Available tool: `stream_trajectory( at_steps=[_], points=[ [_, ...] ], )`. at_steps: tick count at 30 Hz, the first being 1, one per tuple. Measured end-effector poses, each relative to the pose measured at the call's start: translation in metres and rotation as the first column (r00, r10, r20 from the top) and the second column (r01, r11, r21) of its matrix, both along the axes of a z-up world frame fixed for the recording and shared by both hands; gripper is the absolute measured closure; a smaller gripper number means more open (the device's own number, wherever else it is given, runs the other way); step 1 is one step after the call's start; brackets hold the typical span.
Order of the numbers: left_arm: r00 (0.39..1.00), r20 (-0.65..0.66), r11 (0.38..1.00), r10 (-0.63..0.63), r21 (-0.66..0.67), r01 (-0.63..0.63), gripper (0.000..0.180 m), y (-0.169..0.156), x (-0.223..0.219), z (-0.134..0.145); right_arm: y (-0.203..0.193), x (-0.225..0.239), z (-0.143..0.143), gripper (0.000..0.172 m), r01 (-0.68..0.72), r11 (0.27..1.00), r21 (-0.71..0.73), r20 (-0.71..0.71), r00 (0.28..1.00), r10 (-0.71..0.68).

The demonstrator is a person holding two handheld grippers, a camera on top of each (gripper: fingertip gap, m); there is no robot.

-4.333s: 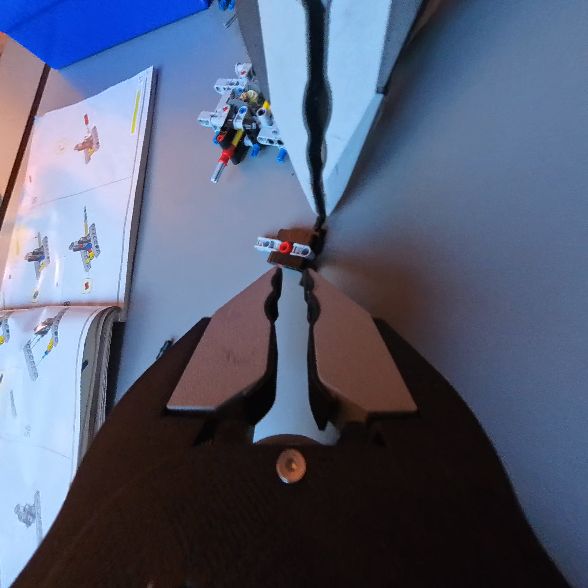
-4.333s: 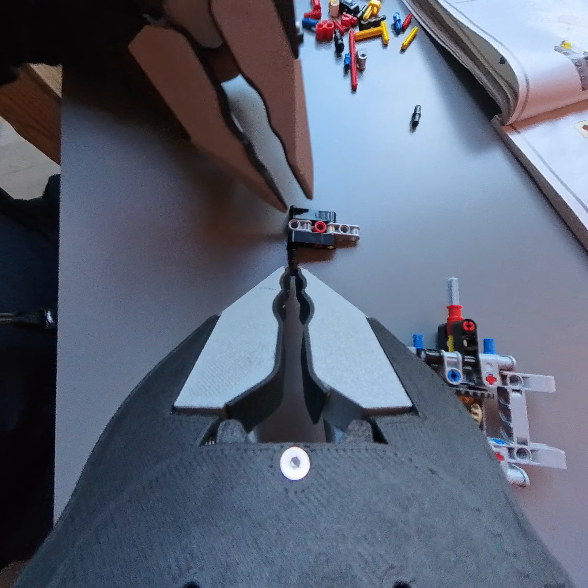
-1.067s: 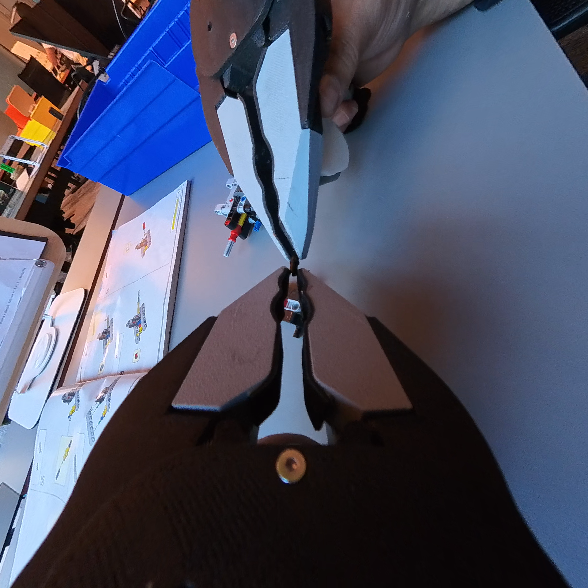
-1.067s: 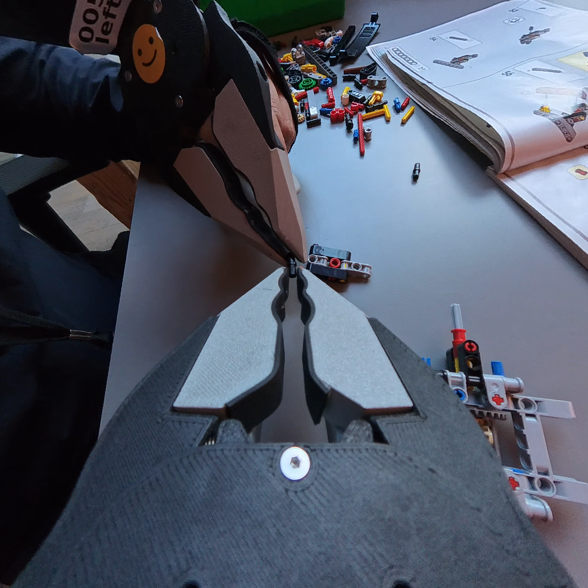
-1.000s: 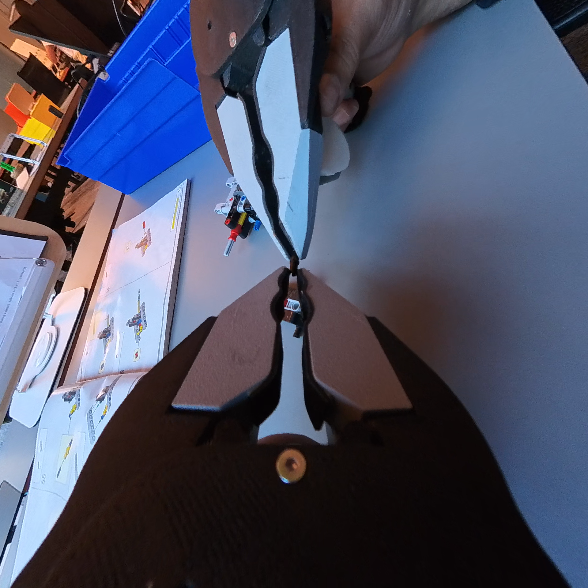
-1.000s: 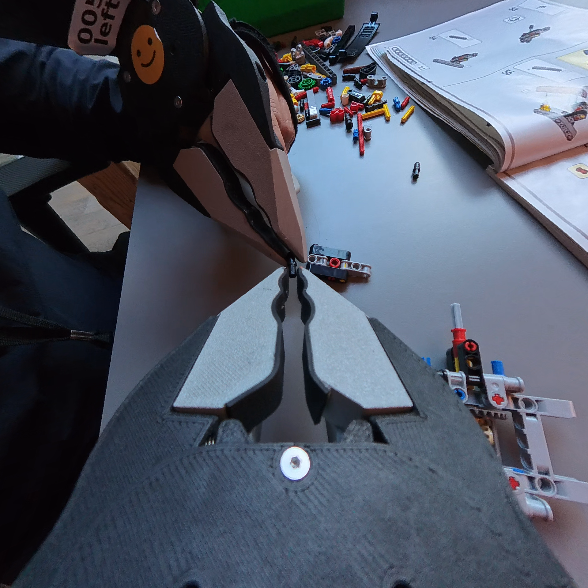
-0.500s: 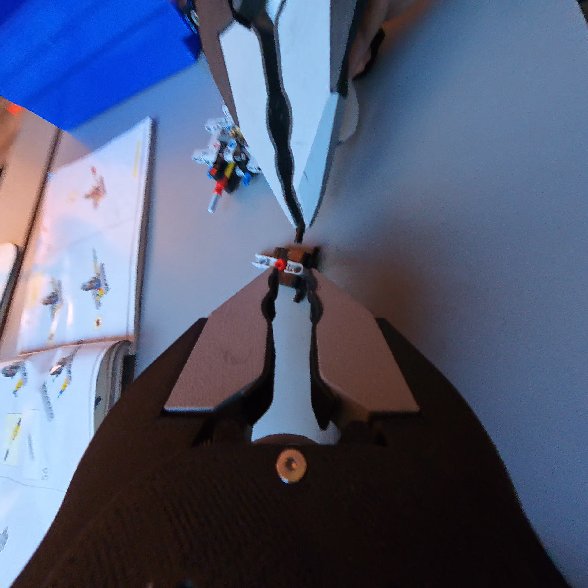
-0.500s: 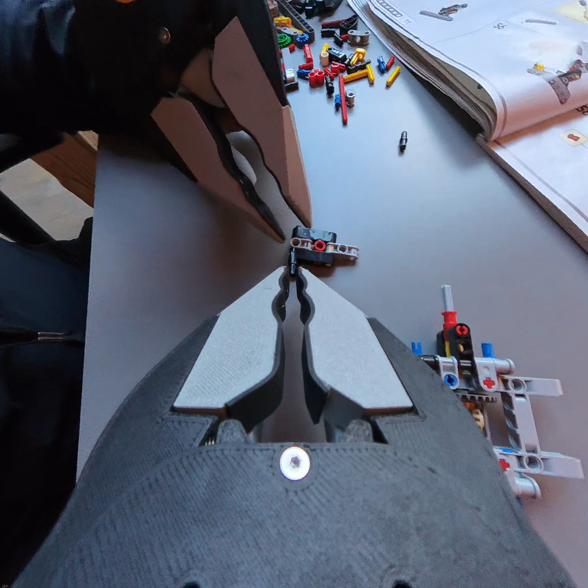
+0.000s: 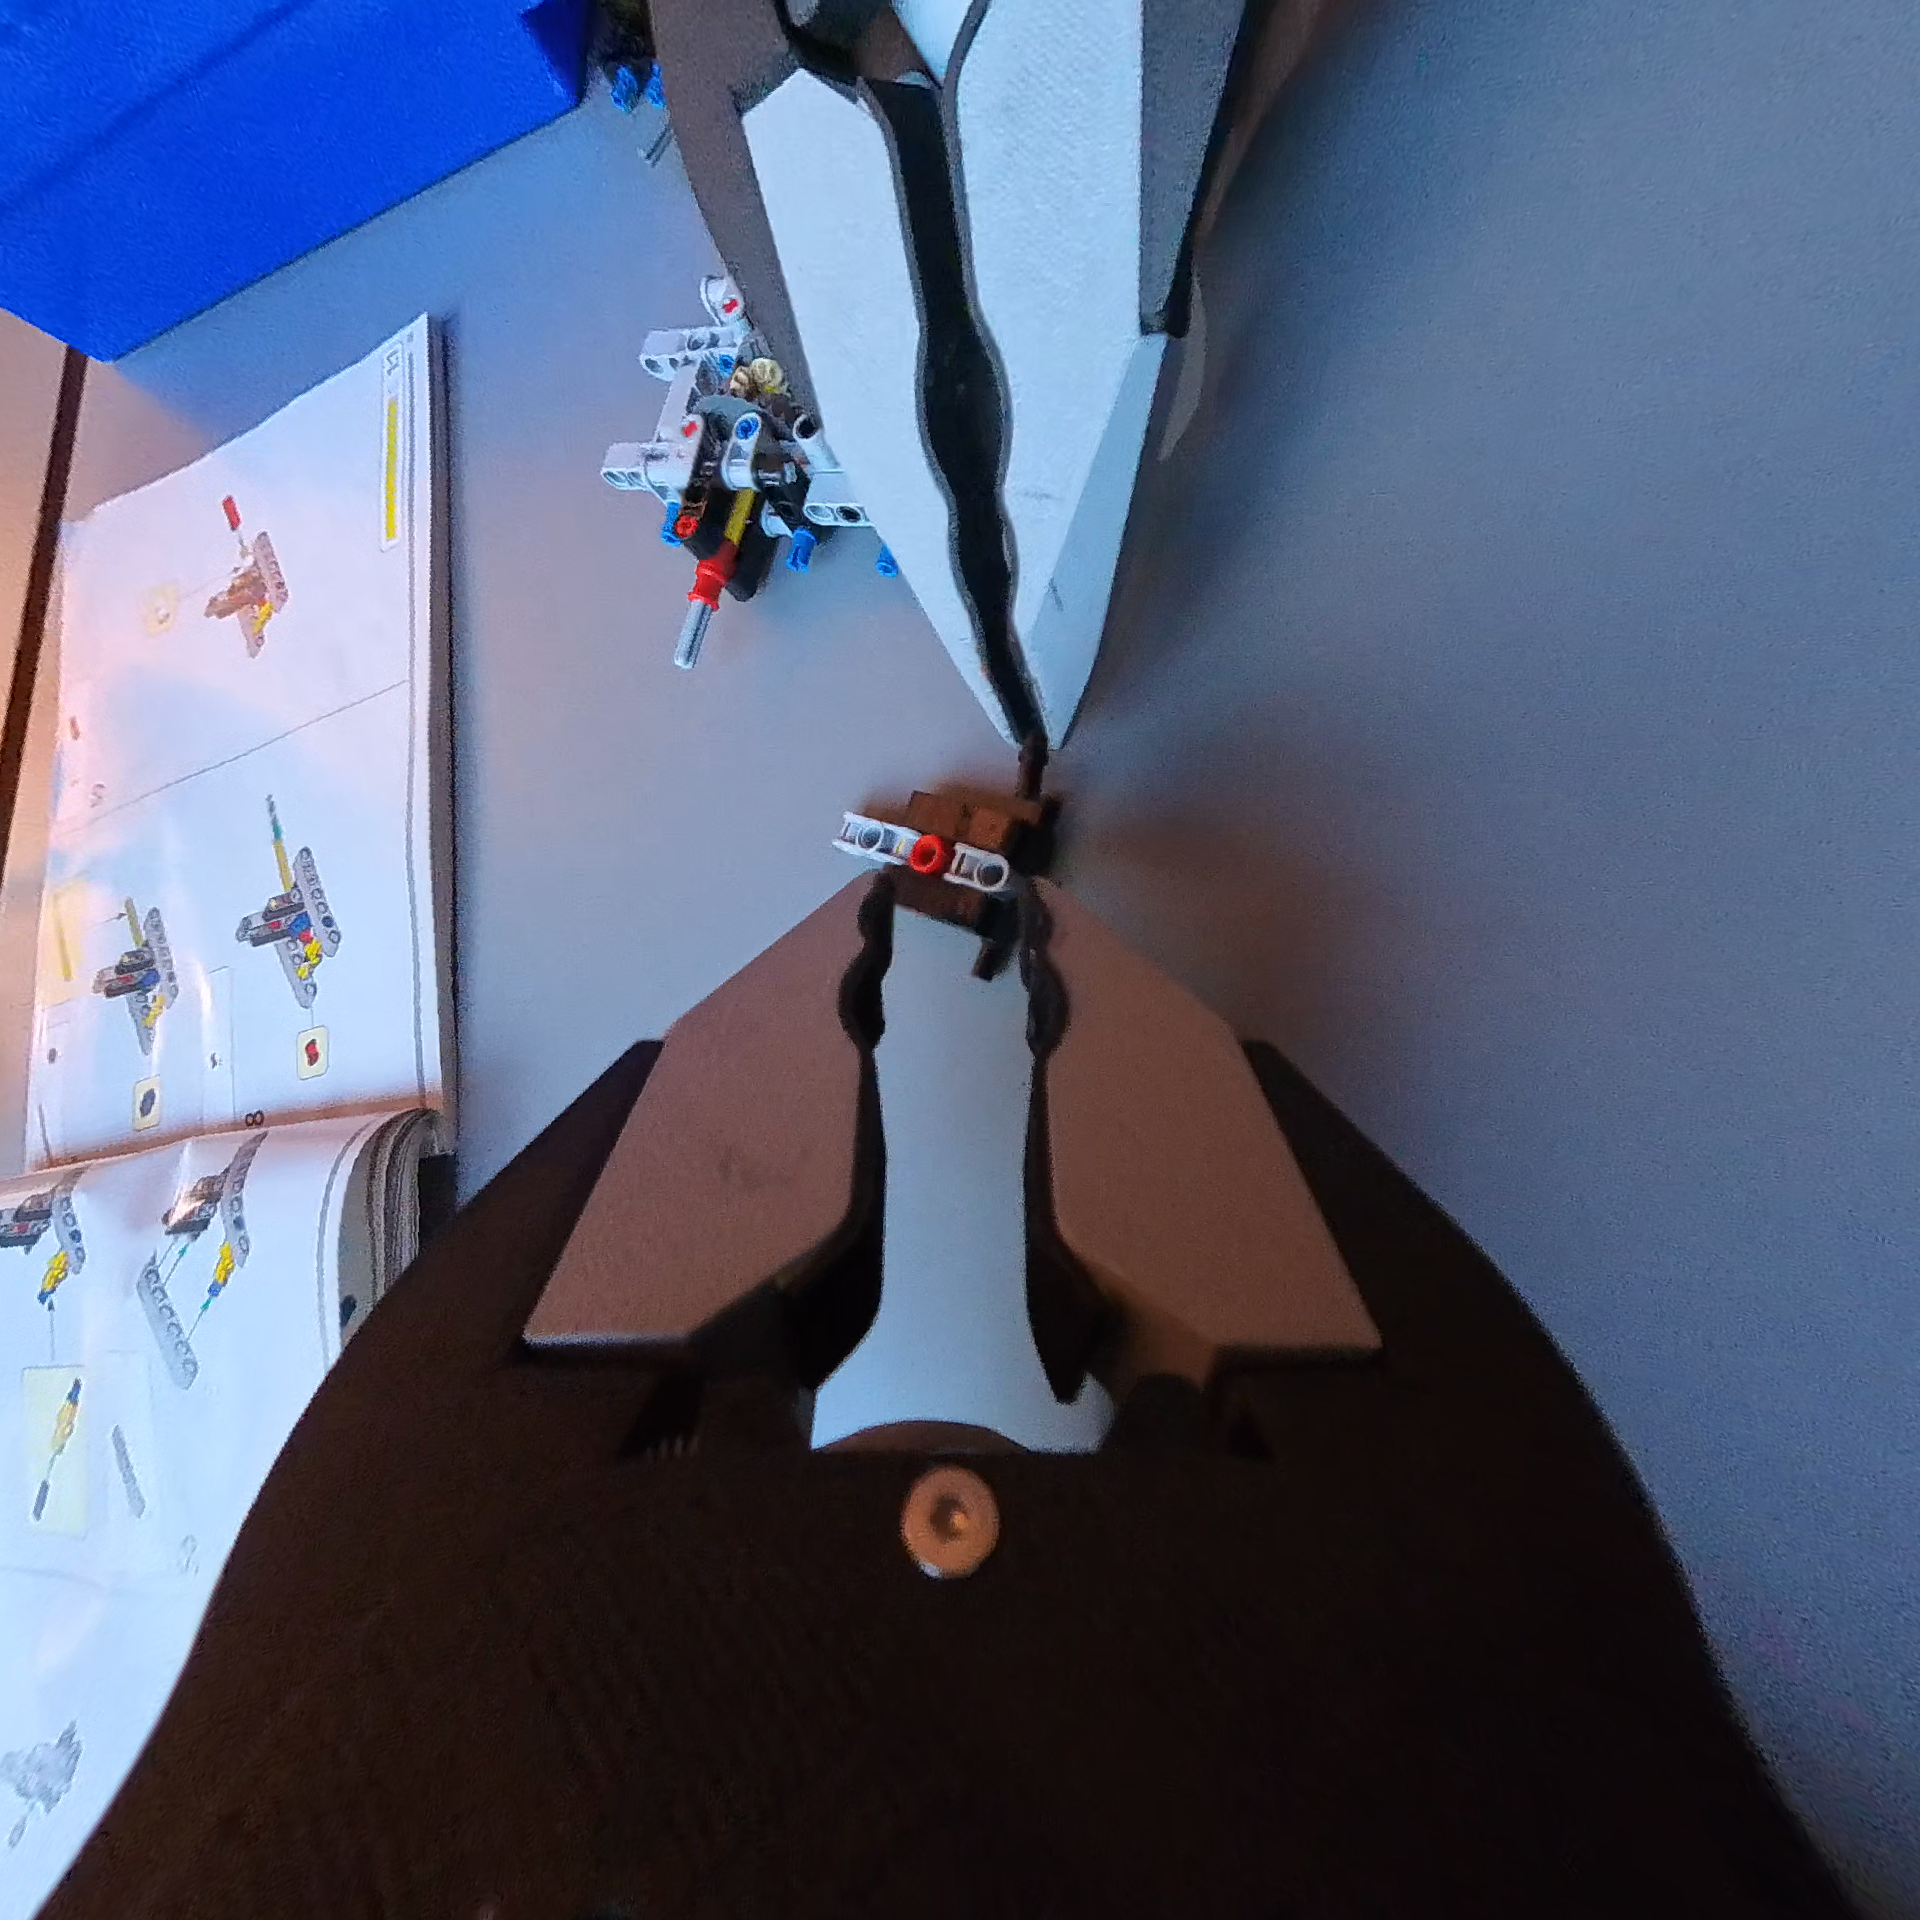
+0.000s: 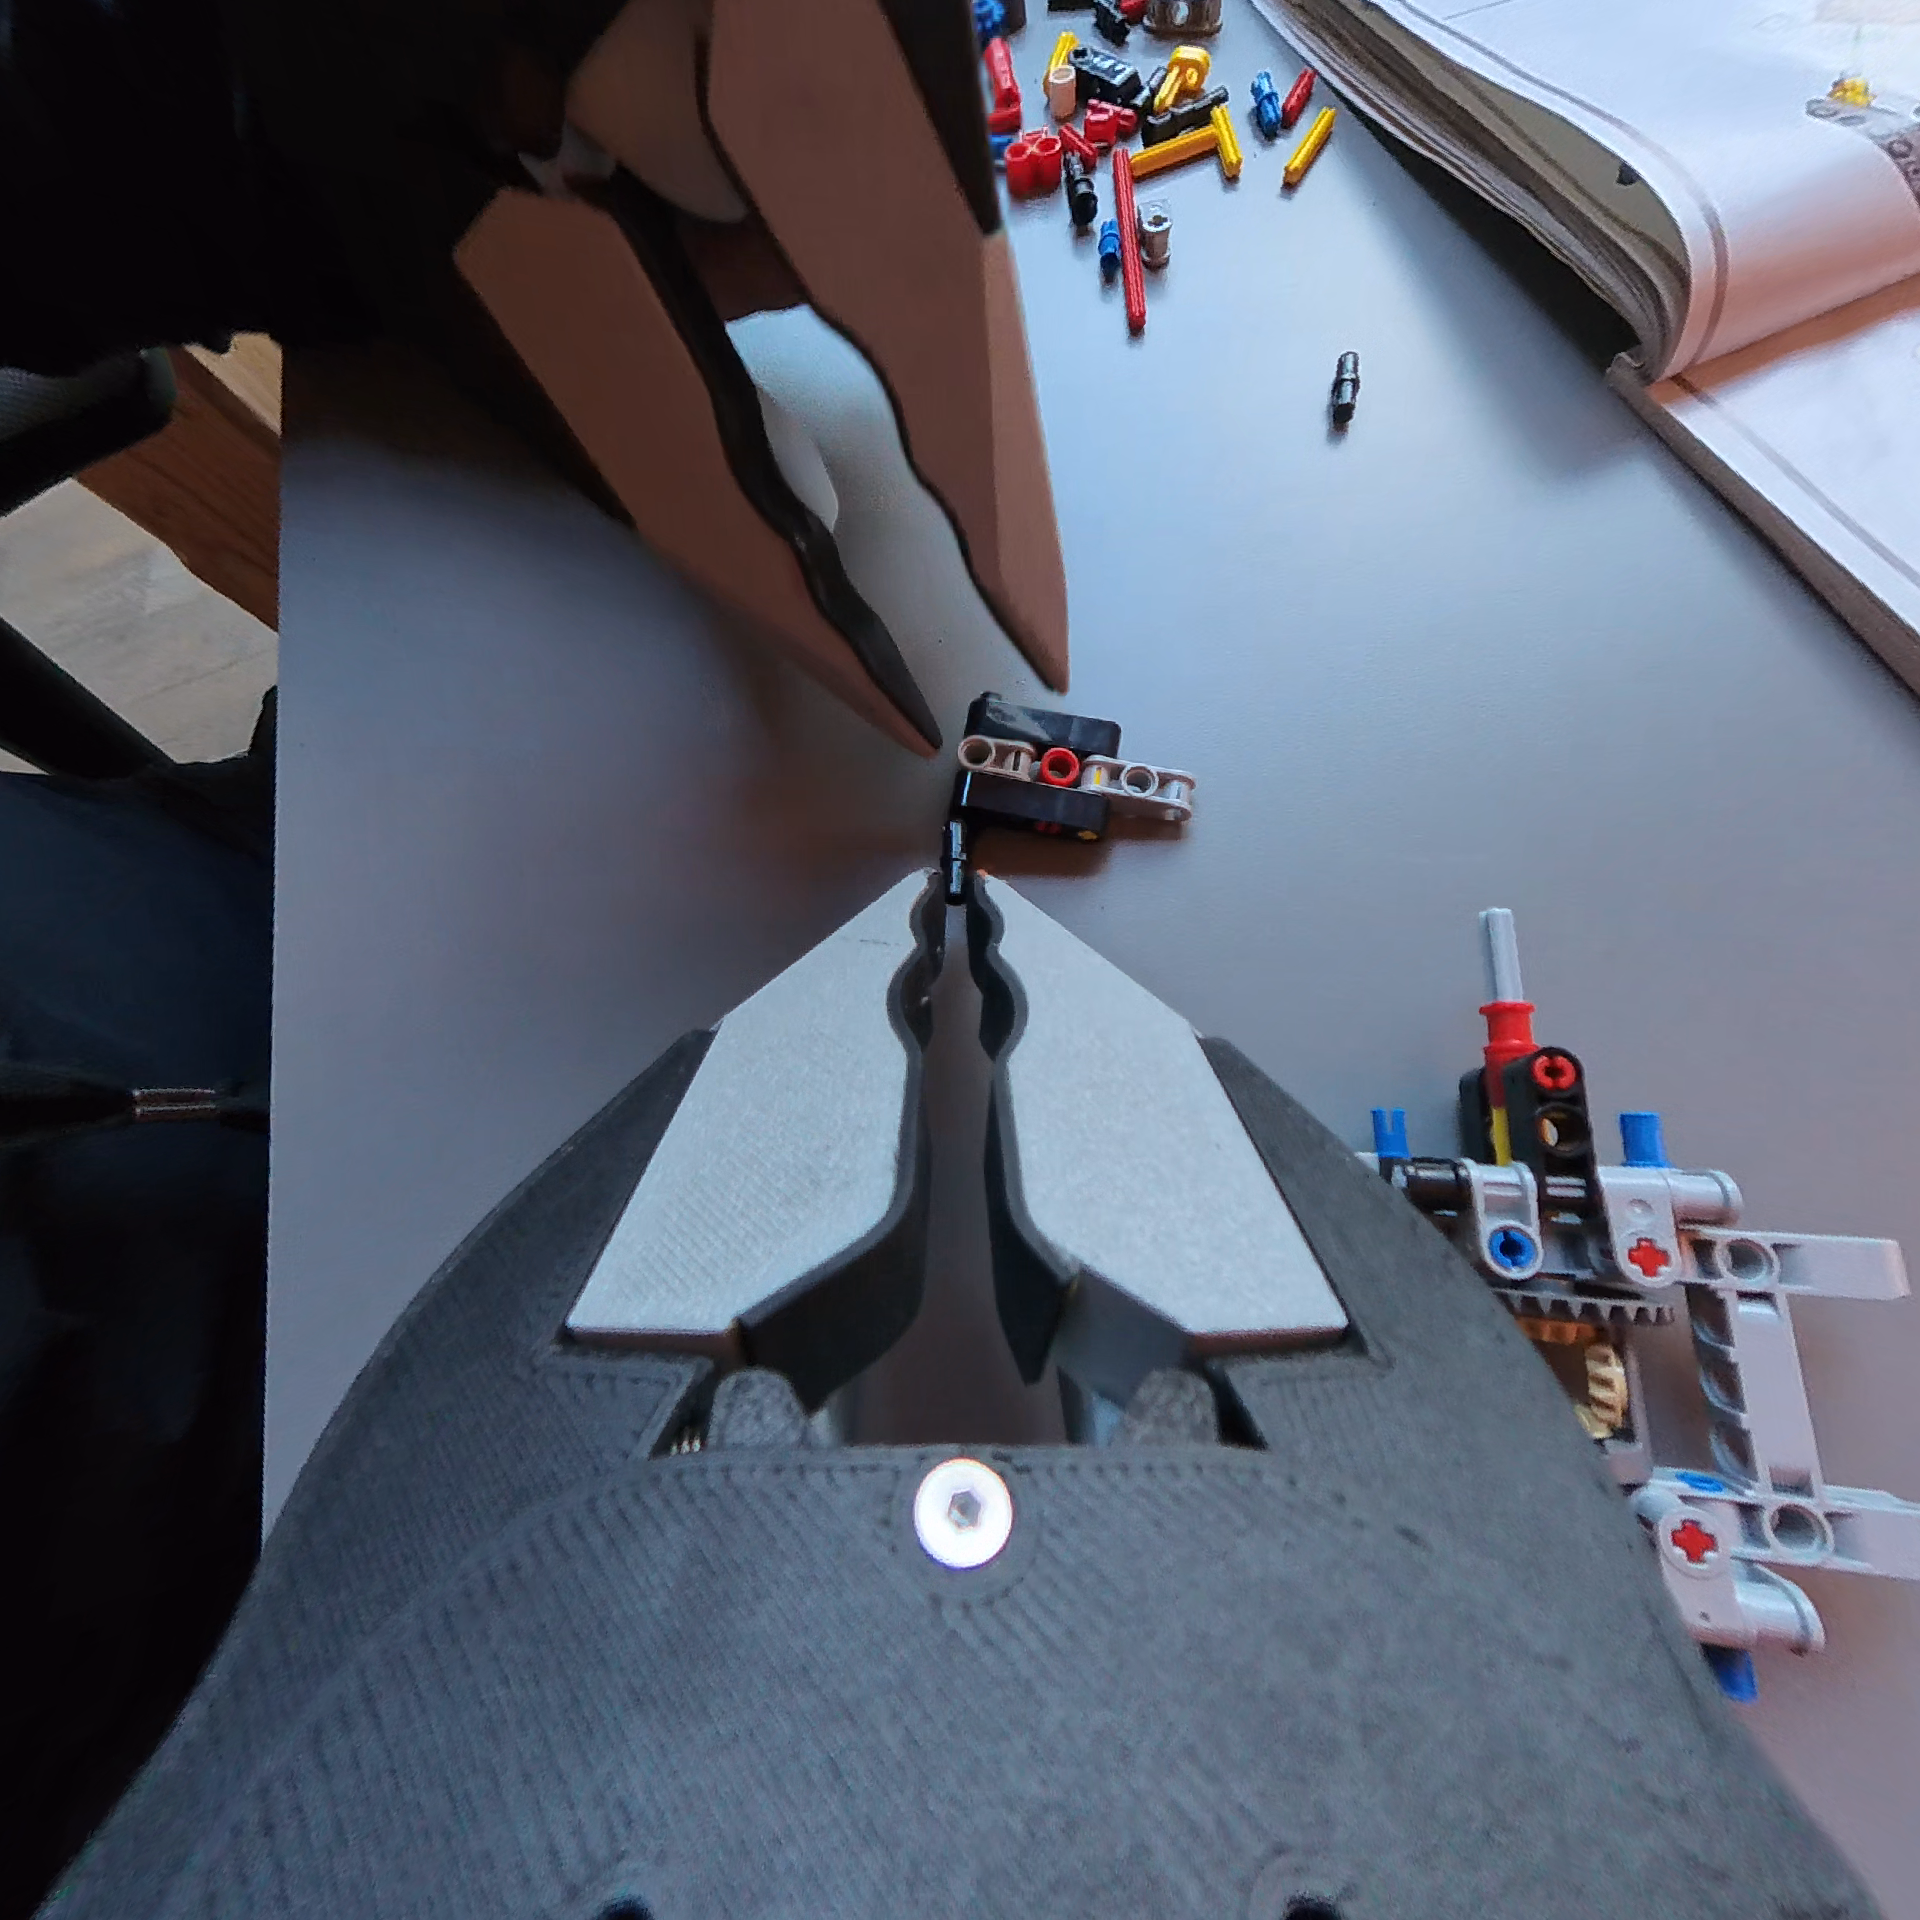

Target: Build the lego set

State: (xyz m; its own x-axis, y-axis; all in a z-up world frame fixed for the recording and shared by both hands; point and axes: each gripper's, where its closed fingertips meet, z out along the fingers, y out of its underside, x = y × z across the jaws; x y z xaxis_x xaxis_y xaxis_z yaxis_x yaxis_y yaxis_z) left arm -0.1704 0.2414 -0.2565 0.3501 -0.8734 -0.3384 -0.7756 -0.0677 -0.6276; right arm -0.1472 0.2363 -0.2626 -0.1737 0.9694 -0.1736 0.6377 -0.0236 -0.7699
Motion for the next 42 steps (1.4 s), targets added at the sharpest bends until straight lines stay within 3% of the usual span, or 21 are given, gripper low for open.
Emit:
stream_trajectory(
  at_steps=[13, 18, 28, 32, 37, 42],
  points=[
    [0.997, 0.055, 0.992, 0.052, -0.117, -0.045, 0.162, 0.001, 0.003, -0.015, -0.001, 0.0, -0.003, 0.17, 0.006, 0.999, -0.041, 0.021, 1.0, -0.005],
    [0.979, 0.072, 0.977, 0.192, -0.107, -0.184, 0.168, 0.0, 0.002, -0.015, 0.002, 0.001, -0.003, 0.171, 0.02, 0.999, -0.036, 0.021, 1.0, -0.019],
    [0.873, 0.148, 0.881, 0.465, -0.178, -0.439, 0.171, -0.006, 0.001, -0.016, 0.009, 0.003, -0.006, 0.171, 0.046, 0.999, 0.02, 0.039, 0.998, -0.047],
    [0.87, 0.179, 0.872, 0.46, -0.273, -0.406, 0.162, -0.028, 0.013, -0.011, 0.011, 0.005, -0.005, 0.171, 0.051, 0.998, 0.046, 0.035, 0.998, -0.052],
    [0.912, 0.151, 0.92, 0.382, -0.159, -0.359, 0.145, -0.023, 0.004, 0.014, 0.001, 0.006, 0.001, 0.171, -0.002, 0.999, 0.042, 0.012, 1.0, 0.001],
    [0.96, 0.142, 0.942, 0.242, -0.27, -0.197, 0.126, -0.008, 0.011, -0.003, -0.005, 0.009, -0.002, 0.171, -0.052, 0.996, 0.074, 0.031, 0.998, 0.05]
  ],
)
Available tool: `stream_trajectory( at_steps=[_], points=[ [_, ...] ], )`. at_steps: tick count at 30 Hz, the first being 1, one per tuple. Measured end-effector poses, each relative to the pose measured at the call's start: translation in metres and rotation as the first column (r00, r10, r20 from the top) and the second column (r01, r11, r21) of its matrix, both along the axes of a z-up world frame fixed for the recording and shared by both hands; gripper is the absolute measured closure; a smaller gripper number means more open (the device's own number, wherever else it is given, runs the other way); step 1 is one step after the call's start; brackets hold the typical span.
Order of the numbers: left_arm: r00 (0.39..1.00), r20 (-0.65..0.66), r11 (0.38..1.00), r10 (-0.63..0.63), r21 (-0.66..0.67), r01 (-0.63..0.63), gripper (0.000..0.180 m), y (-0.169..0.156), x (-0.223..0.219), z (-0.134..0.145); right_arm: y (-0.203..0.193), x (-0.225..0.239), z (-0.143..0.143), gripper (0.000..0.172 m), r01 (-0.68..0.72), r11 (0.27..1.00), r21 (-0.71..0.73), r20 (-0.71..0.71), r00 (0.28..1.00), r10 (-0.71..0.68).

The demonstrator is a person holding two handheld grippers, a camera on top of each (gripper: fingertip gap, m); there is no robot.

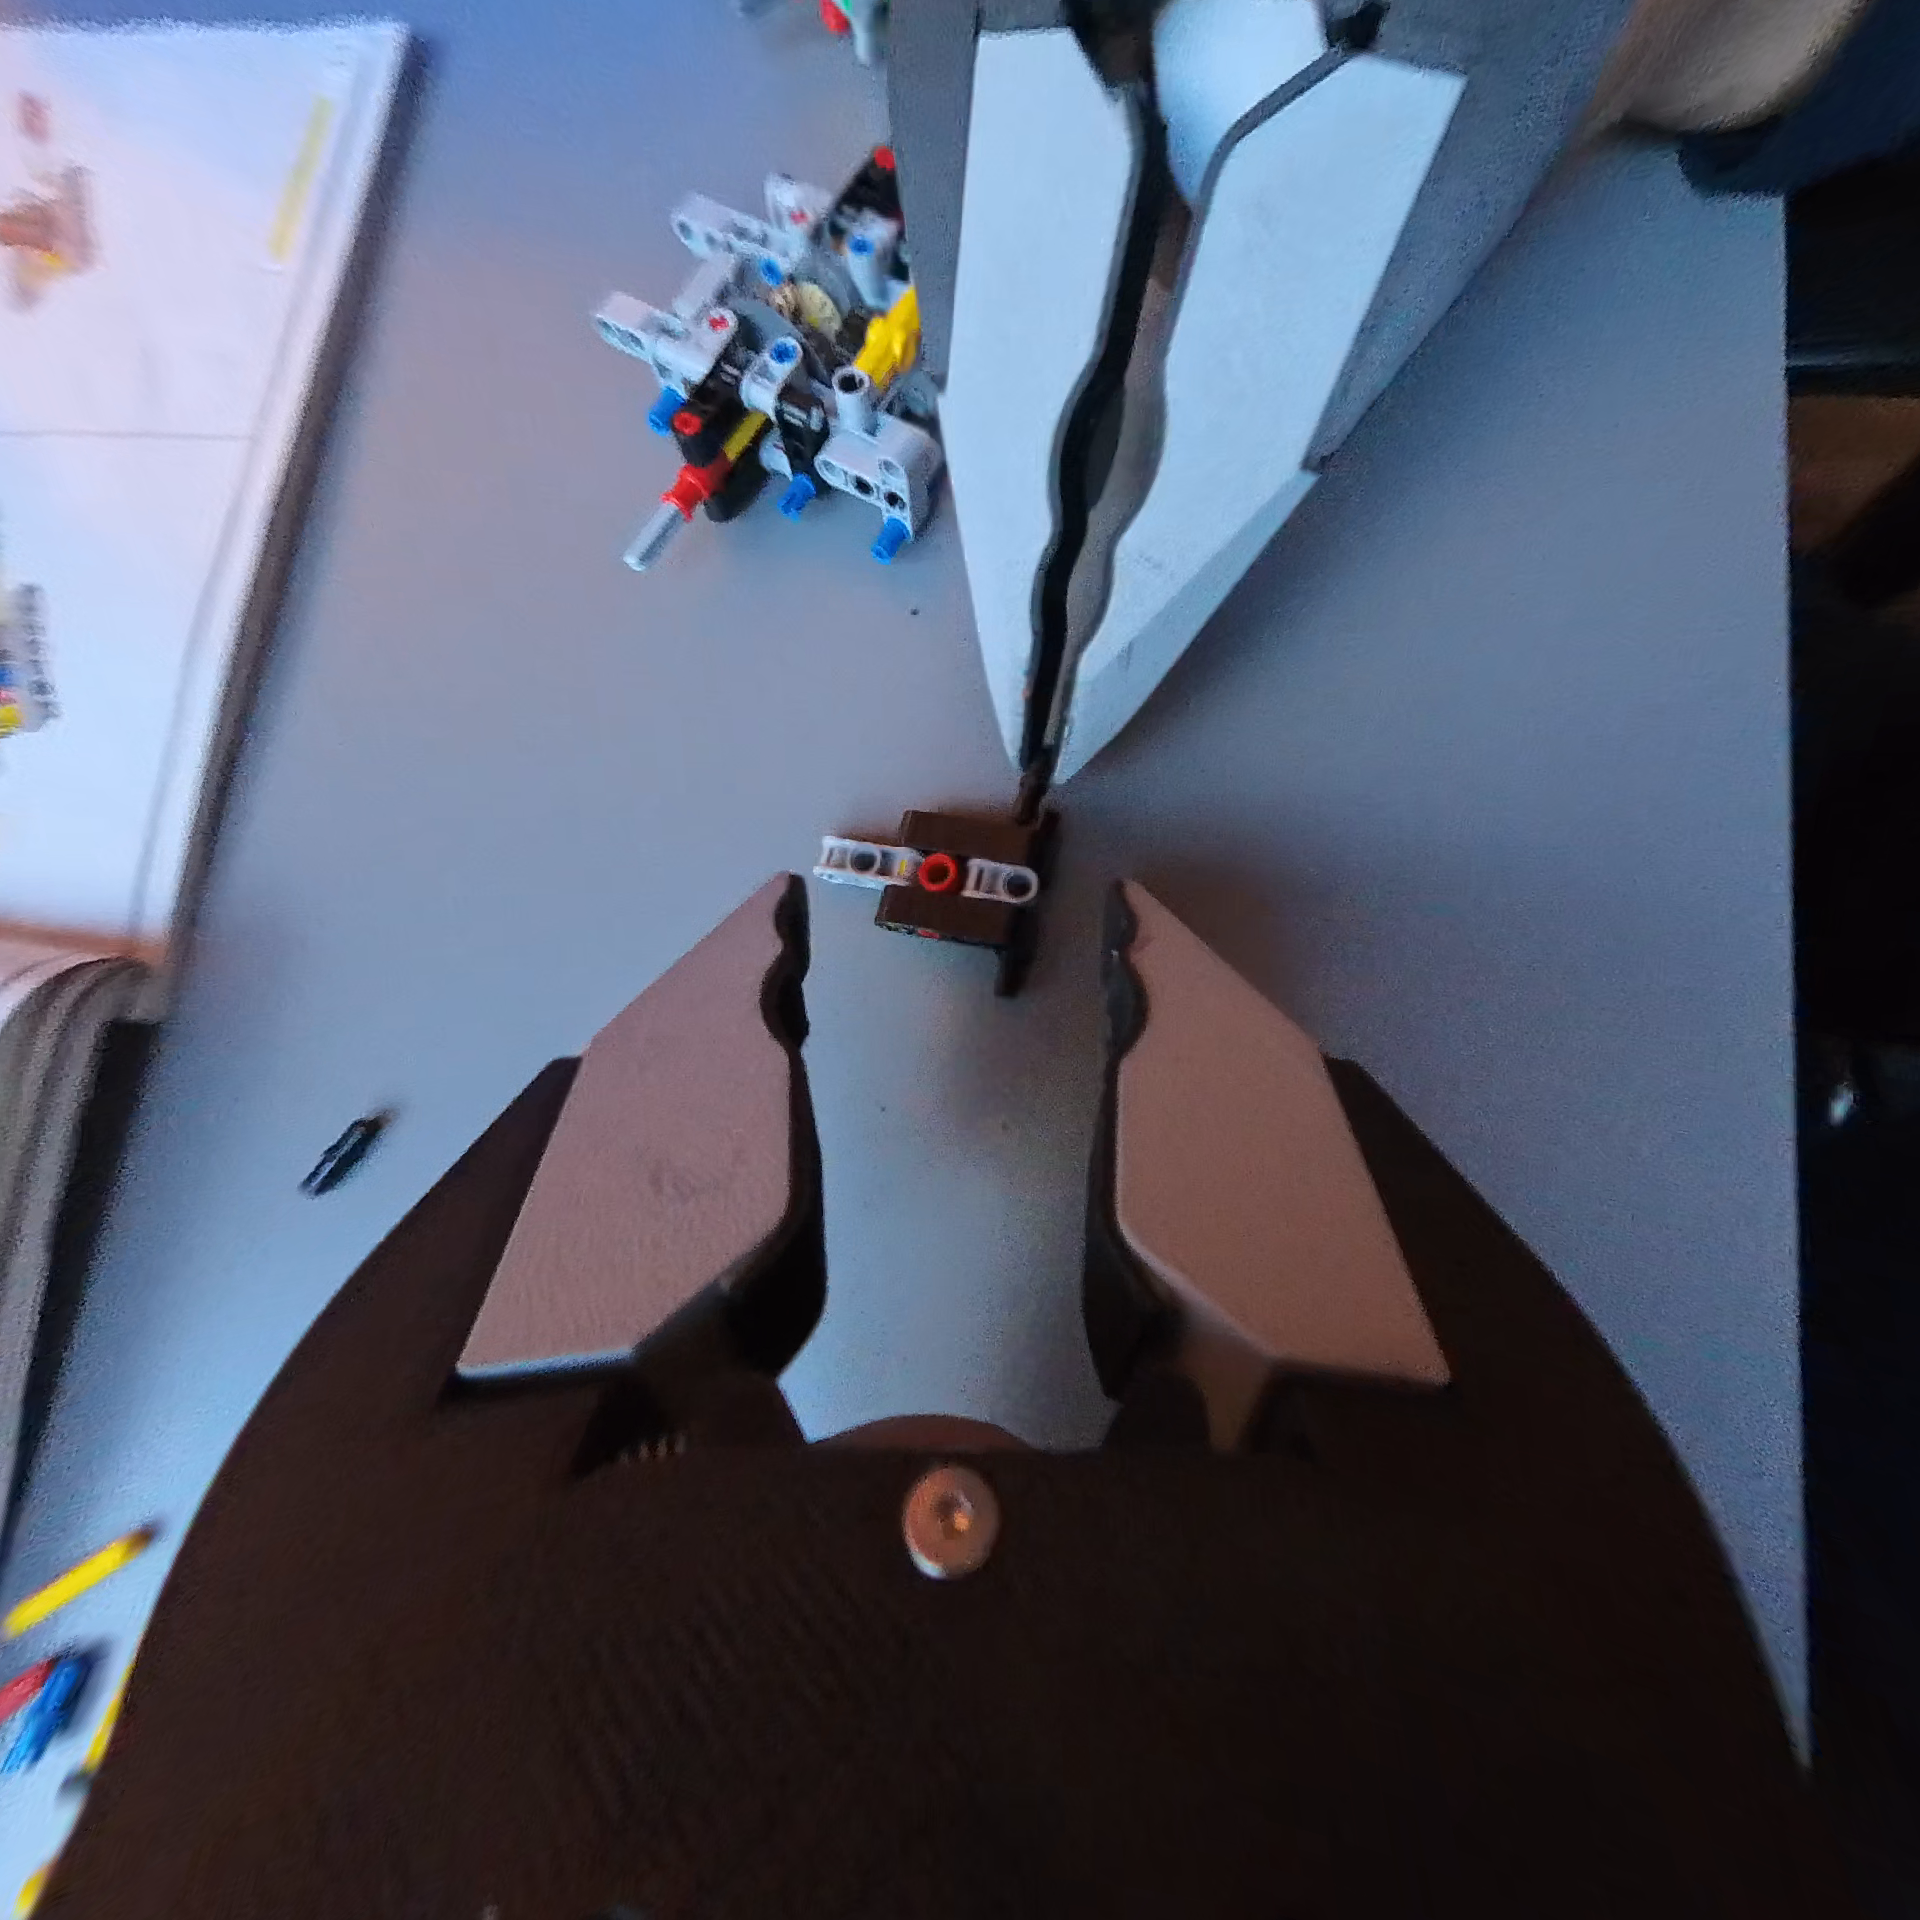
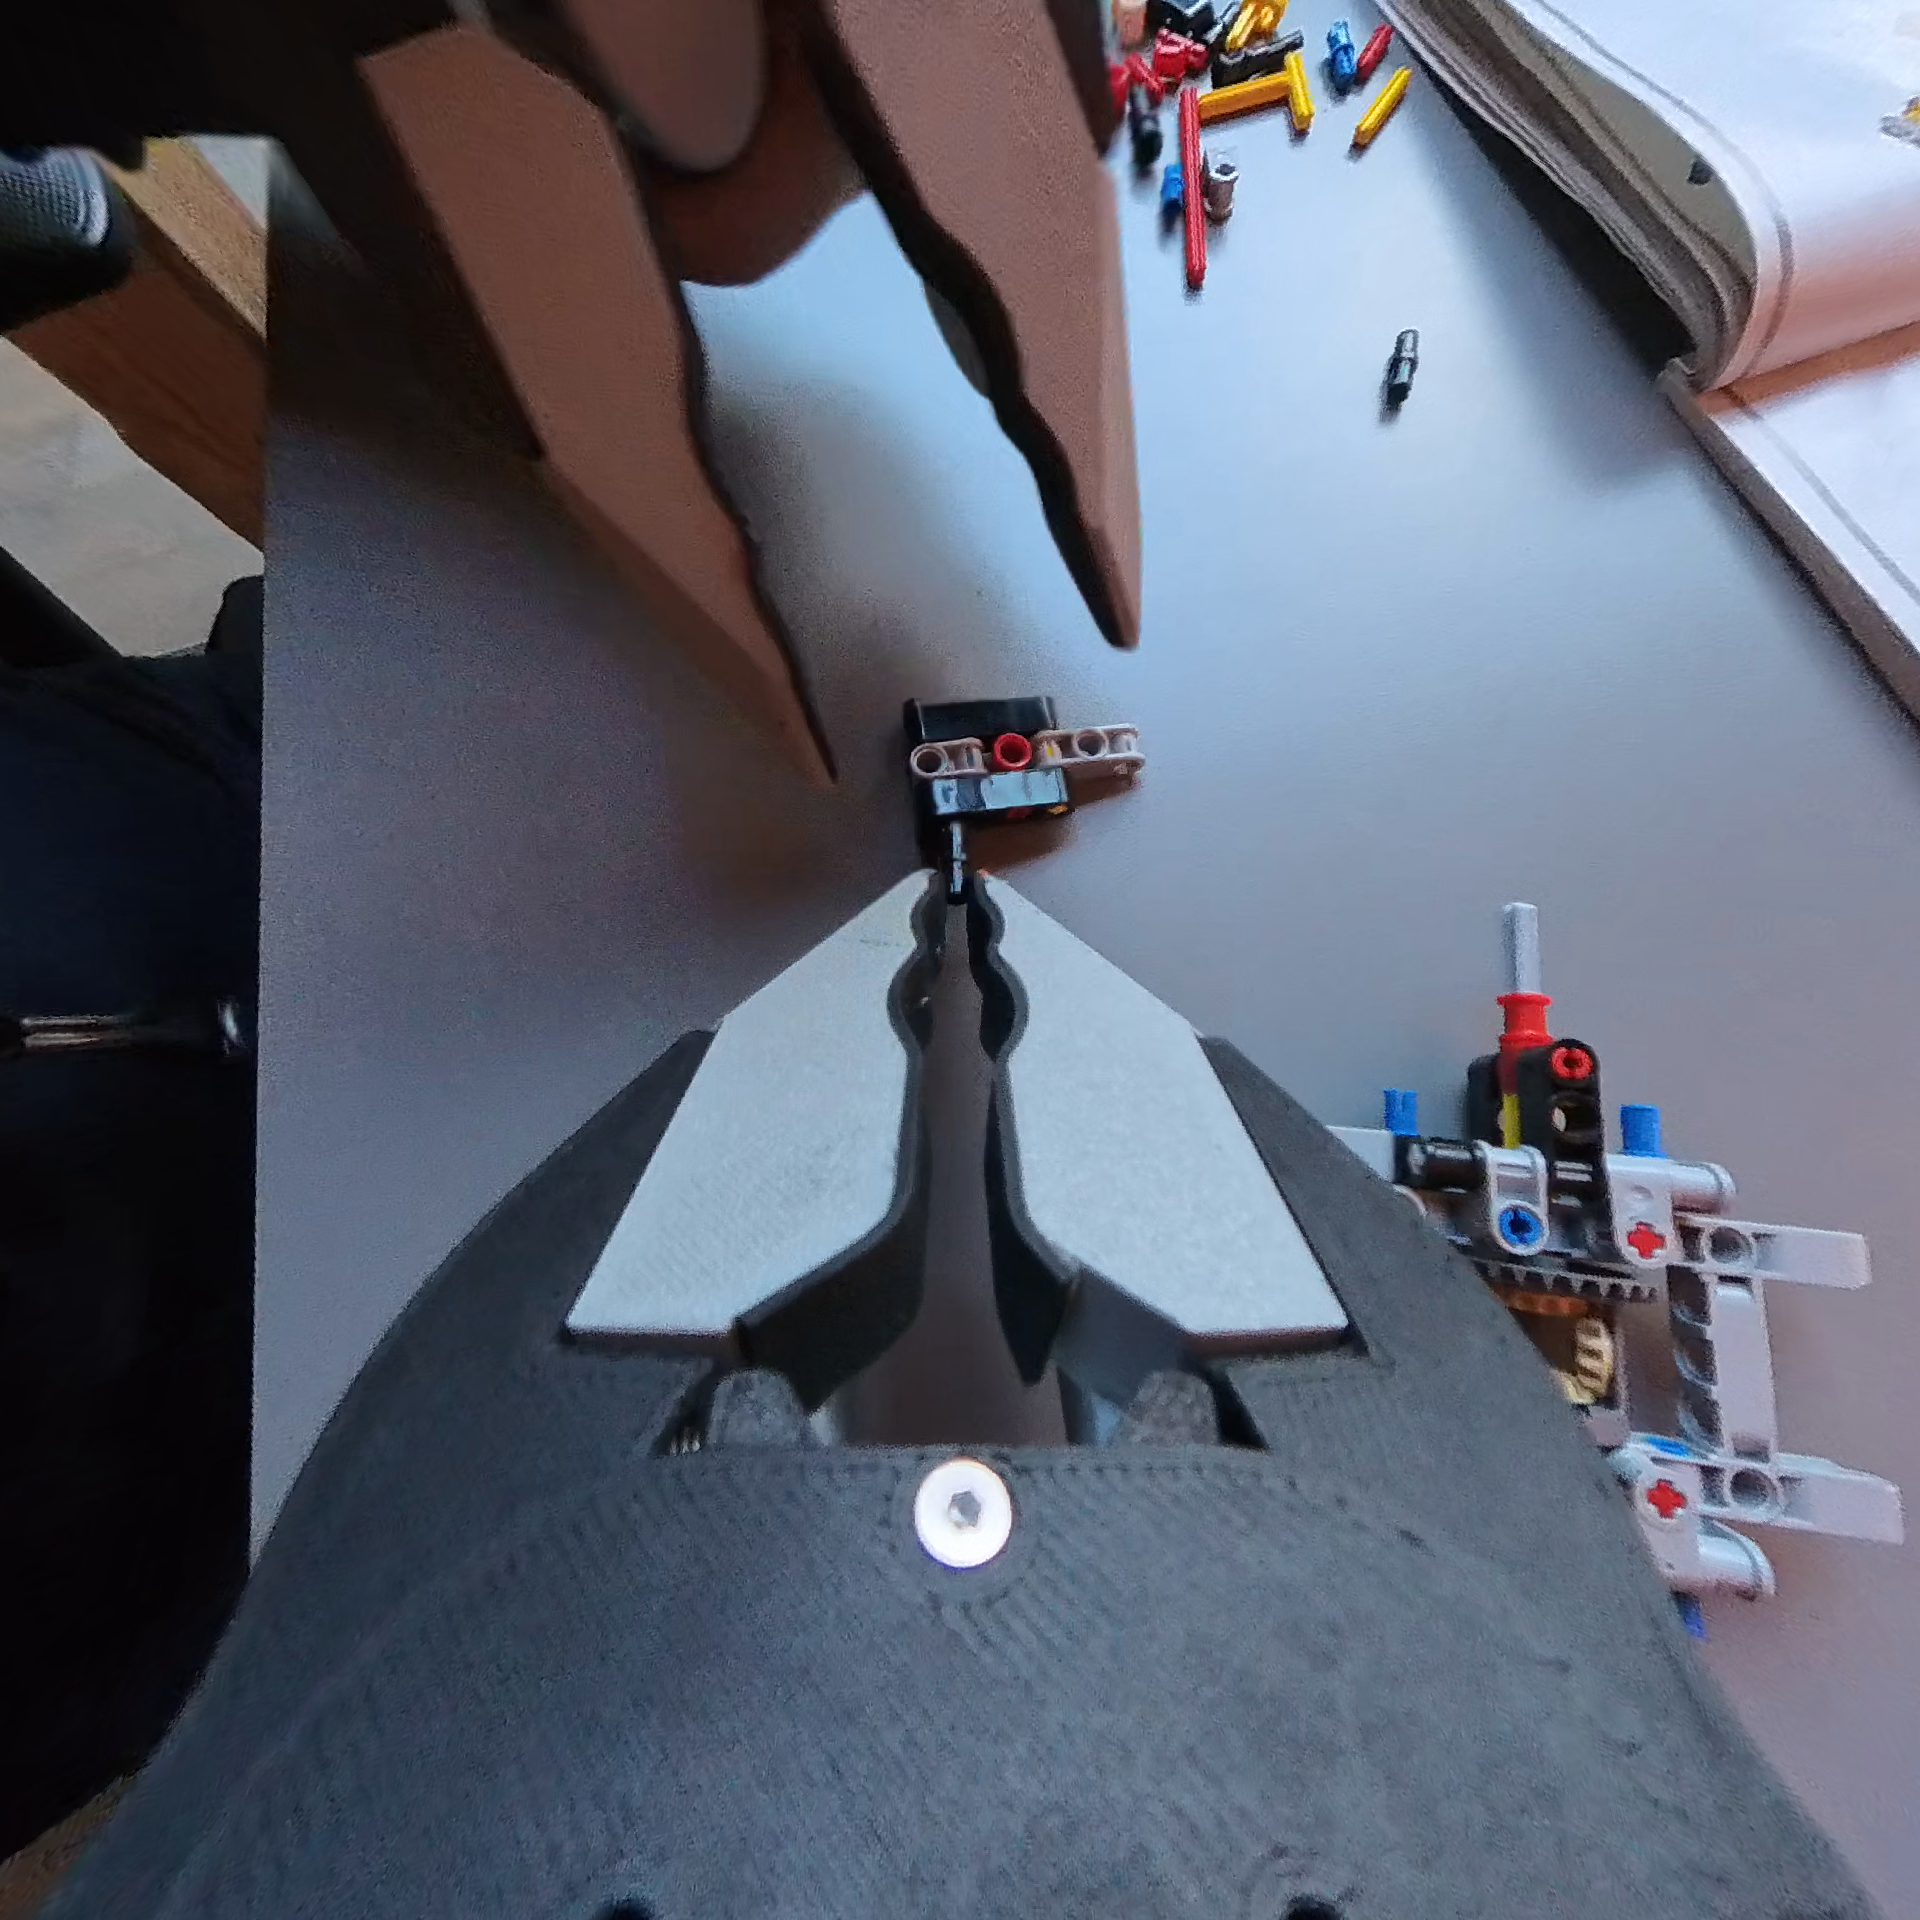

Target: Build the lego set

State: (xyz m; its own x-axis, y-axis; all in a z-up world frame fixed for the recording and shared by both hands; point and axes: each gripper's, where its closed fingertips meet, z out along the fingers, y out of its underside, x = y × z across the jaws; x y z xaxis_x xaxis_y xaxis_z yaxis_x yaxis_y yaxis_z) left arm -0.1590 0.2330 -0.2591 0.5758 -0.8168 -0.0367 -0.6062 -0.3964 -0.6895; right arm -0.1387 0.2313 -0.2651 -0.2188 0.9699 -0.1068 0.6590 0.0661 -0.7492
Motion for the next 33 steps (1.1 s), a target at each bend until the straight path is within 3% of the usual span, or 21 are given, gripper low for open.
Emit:
stream_trajectory(
  at_steps=[4, 12, 17, 26, 33],
  points=[
    [0.997, 0.021, 0.993, -0.077, -0.092, 0.079, 0.121, 0.003, 0.001, -0.014, 0.001, 0.001, 0.002, 0.171, 0.005, 1.0, -0.014, -0.006, 1.0, -0.005],
    [0.974, -0.057, 0.972, -0.217, 0.078, 0.221, 0.131, 0.004, 0.004, 0.001, -0.001, 0.001, 0.003, 0.171, -0.005, 1.0, -0.018, -0.012, 1.0, 0.004],
    [0.962, -0.038, 0.963, -0.269, -0.026, 0.268, 0.142, 0.001, 0.008, -0.005, -0.001, 0.001, 0.001, 0.171, -0.007, 1.0, -0.016, -0.008, 1.0, 0.007],
    [0.973, -0.024, 0.971, -0.228, -0.074, 0.226, 0.149, 0.004, 0.011, -0.015, 0.0, 0.0, -0.002, 0.171, -0.006, 1.0, -0.005, 0.001, 1.0, 0.006],
    [0.974, 0.081, 0.976, -0.21, -0.038, 0.214, 0.149, 0.005, 0.012, -0.014, 0.0, -0.002, -0.002, 0.171, -0.011, 1.0, 0.009, -0.009, 1.0, 0.011]
  ],
)
